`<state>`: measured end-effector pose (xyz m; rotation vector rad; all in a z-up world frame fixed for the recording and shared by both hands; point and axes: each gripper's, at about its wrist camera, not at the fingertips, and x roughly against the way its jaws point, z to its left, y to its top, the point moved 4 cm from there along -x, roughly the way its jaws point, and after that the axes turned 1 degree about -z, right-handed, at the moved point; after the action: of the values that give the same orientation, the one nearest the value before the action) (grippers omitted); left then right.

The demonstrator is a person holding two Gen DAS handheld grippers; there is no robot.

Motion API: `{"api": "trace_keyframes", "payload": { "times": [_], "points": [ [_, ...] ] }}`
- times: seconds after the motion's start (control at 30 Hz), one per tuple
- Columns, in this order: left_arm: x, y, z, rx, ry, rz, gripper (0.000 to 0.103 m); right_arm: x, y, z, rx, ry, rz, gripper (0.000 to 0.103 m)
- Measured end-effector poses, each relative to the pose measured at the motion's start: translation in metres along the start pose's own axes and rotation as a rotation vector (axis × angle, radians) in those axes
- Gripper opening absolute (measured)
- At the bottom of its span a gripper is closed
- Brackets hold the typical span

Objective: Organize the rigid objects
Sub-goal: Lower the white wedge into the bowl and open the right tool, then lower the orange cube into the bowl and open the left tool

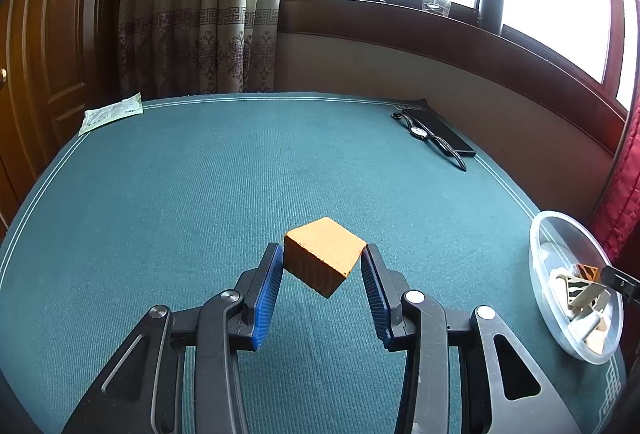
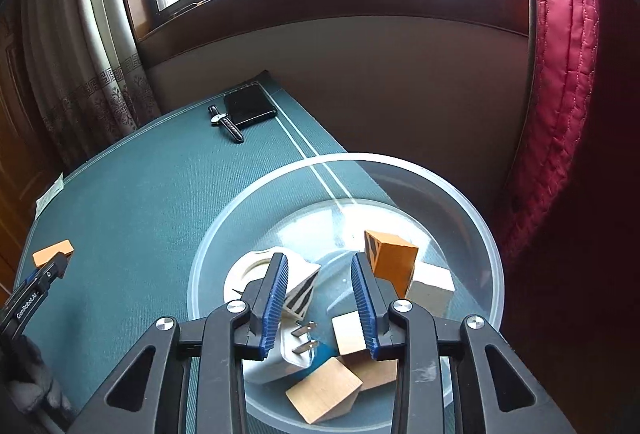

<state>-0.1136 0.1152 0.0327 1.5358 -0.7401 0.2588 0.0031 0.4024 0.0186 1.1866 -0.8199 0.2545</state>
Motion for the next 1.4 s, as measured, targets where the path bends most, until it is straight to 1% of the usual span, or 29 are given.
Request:
{"api": "trace_keyframes", "payload": {
  "times": [0.1,0.17,0.23,0.27,0.37,0.47,0.53,0.6,0.67,0.73,0.8,0.9,0.97,1.0,1.13,1.4],
  "points": [
    [0.001,0.0,-0.003,0.0,-0.011,0.008,0.042,0.004,-0.004,-0.009,-0.003,-0.008,-0.001,0.036],
    [0.003,-0.002,-0.01,-0.006,-0.025,0.019,0.042,0.006,-0.007,-0.016,-0.01,-0.01,0.0,0.039],
    [0.005,-0.006,-0.018,-0.011,-0.046,0.035,0.042,0.008,-0.009,-0.022,-0.019,-0.01,-0.002,0.045],
    [0.006,-0.007,-0.023,-0.014,-0.056,0.042,0.042,0.008,-0.01,-0.025,-0.023,-0.006,-0.002,0.046],
    [0.01,-0.01,-0.039,-0.03,-0.076,0.05,0.042,0.007,-0.011,-0.026,-0.024,0.019,0.003,0.047],
    [0.016,-0.009,-0.053,-0.043,-0.086,0.046,0.042,0.005,-0.012,-0.016,0.004,0.054,0.001,0.05],
    [0.019,-0.009,-0.061,-0.051,-0.091,0.043,0.042,0.005,-0.013,-0.004,0.044,0.077,-0.011,0.061],
    [0.023,-0.008,-0.069,-0.061,-0.095,0.04,0.042,0.004,-0.013,0.008,0.103,0.088,-0.027,0.066],
    [0.026,-0.007,-0.075,-0.07,-0.098,0.037,0.042,0.0,-0.014,0.019,0.16,0.095,-0.029,0.066],
    [0.029,-0.007,-0.081,-0.079,-0.101,0.035,0.042,-0.007,-0.015,0.026,0.191,0.105,-0.025,0.066],
    [0.032,-0.006,-0.086,-0.089,-0.103,0.034,0.042,-0.016,-0.013,0.023,0.196,0.074,-0.017,0.066],
    [0.033,-0.005,-0.094,-0.106,-0.106,0.032,0.042,-0.027,-0.009,0.008,0.15,0.037,0.007,0.066],
    [0.032,-0.004,-0.099,-0.115,-0.111,0.034,0.042,-0.029,-0.005,-0.006,0.117,-0.012,0.003,0.066],
    [0.031,-0.004,-0.103,-0.119,-0.115,0.036,0.042,-0.03,-0.003,-0.015,0.091,-0.02,0.0,0.066],
    [0.026,-0.006,-0.122,-0.137,-0.145,0.055,0.042,-0.026,0.002,-0.041,0.012,-0.019,-0.008,0.066],
    [0.017,-0.013,-0.172,-0.206,-0.229,0.098,0.042,-0.015,0.004,-0.061,-0.002,-0.017,-0.052,0.067]
  ]
}}
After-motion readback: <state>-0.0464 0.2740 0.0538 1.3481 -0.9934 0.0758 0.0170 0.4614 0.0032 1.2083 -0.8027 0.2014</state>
